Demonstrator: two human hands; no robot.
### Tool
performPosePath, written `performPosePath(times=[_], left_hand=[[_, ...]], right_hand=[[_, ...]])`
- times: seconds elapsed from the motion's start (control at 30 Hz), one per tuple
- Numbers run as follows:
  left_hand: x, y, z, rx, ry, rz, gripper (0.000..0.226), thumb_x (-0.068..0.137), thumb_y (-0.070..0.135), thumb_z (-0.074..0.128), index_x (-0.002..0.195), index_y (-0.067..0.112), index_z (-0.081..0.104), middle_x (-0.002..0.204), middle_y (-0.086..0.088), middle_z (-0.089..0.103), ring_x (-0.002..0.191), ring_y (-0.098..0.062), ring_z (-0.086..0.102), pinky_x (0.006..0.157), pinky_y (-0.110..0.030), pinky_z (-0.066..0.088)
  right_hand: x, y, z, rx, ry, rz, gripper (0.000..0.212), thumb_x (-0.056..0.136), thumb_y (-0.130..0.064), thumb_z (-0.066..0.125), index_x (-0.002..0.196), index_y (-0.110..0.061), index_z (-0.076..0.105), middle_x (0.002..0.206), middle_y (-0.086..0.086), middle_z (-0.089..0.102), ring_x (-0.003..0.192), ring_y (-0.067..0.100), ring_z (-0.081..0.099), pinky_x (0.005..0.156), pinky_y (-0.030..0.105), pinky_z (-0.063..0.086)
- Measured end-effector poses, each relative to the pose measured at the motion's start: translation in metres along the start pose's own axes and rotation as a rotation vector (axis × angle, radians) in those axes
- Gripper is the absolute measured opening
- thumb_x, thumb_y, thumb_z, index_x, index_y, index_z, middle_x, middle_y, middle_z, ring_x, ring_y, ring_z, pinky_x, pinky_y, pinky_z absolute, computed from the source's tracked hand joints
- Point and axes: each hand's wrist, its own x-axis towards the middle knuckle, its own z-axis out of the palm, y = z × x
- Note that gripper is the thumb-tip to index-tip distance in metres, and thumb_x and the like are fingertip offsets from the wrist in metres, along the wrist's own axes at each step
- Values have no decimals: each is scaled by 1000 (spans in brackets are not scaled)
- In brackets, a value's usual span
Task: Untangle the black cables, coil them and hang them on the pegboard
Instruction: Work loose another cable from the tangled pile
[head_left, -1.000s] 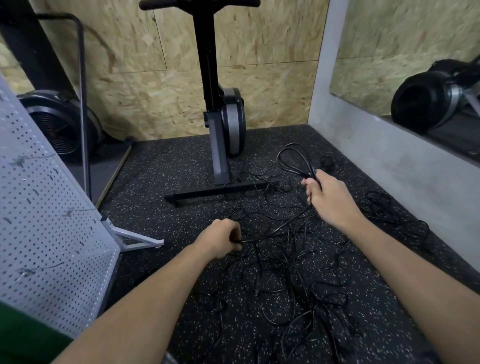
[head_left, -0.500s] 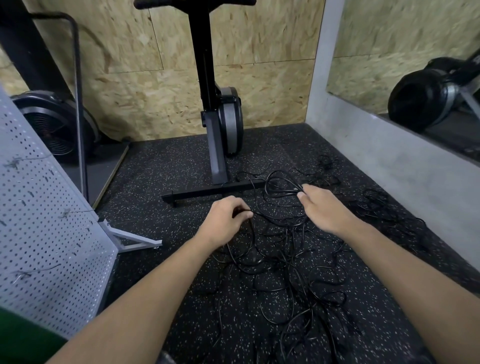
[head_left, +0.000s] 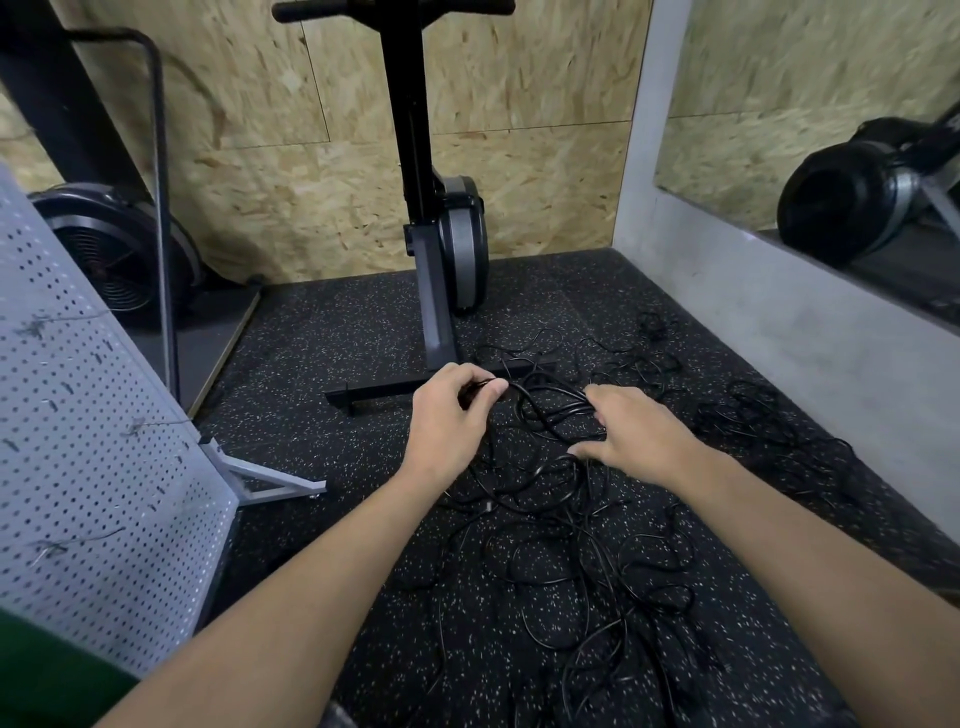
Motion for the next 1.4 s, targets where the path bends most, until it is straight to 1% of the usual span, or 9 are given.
performPosePath(times=[0.23, 0.4, 0.57, 0.63, 0.83, 0.97, 1.17, 1.27, 1.4], left_hand=[[2, 1, 1, -6, -22, -45, 12, 100, 33, 69, 94, 24, 73, 91, 10, 67, 86, -2, 60, 74, -10, 42], [8, -18, -11, 47, -361, -237, 9, 101, 31, 67, 99, 28, 75, 93, 9, 72, 86, -9, 64, 77, -25, 50], [2, -33, -14, 245, -598, -276, 6, 91, 25, 80, 88, 30, 80, 91, 9, 77, 90, -14, 70, 89, -34, 57], [1, -33, -13, 304, -595, -272, 8, 86, 17, 85, 88, 22, 80, 92, 6, 77, 94, -12, 70, 92, -32, 56], [-1, -37, -5, 368, -588, -424, 32, 81, 23, 89, 76, 16, 59, 85, -6, 64, 67, -20, 56, 53, -25, 46], [-2, -41, -9, 146, -616, -490, 23, 95, 37, 75, 97, 14, 70, 86, -1, 70, 76, -17, 61, 69, -28, 48], [-4, -42, -13, -86, -718, -534, 9, 89, 6, 80, 98, 9, 80, 101, -14, 78, 85, -17, 67, 84, -29, 56], [-2, -44, -11, -80, -606, -546, 9, 80, 10, 89, 82, 11, 80, 92, -16, 79, 79, -21, 69, 78, -33, 61], [-2, -43, -9, 117, -420, -393, 18, 83, 32, 87, 83, 17, 77, 79, -1, 77, 61, -10, 71, 59, -19, 57]], right_hand=[[0, -3, -1, -173, 36, -30, 41, 93, -52, 71, 106, -17, 53, 107, -3, 60, 99, 23, 64, 76, 36, 48], [-3, 7, 2, -159, -18, -41, 39, 107, -43, 51, 127, -11, 57, 108, -2, 50, 104, 22, 60, 88, 38, 52], [-5, 8, -4, -149, -37, 14, 33, 109, -40, 45, 120, -10, 54, 112, 6, 57, 107, 26, 60, 93, 41, 51], [-5, 3, -6, -152, -39, 29, 29, 110, -41, 44, 106, -14, 51, 105, 7, 63, 97, 28, 64, 86, 43, 53], [-1, 1, -7, -42, -6, 50, 33, 108, -45, 45, 93, -17, 50, 88, 7, 67, 79, 27, 66, 78, 47, 57], [-1, 12, -8, 10, 60, 110, 33, 108, -43, 46, 91, -15, 49, 81, 7, 62, 73, 29, 63, 74, 48, 56], [0, 21, -9, 108, 101, 158, 34, 108, -39, 48, 93, -9, 50, 77, 9, 60, 67, 27, 60, 71, 45, 54], [0, 13, -11, 187, 23, 139, 34, 110, -37, 46, 92, -8, 49, 81, 11, 62, 64, 22, 55, 61, 39, 45], [-3, 8, -14, 354, -65, 161, 29, 111, -36, 42, 100, -11, 53, 88, 7, 64, 67, 17, 54, 62, 34, 43]])
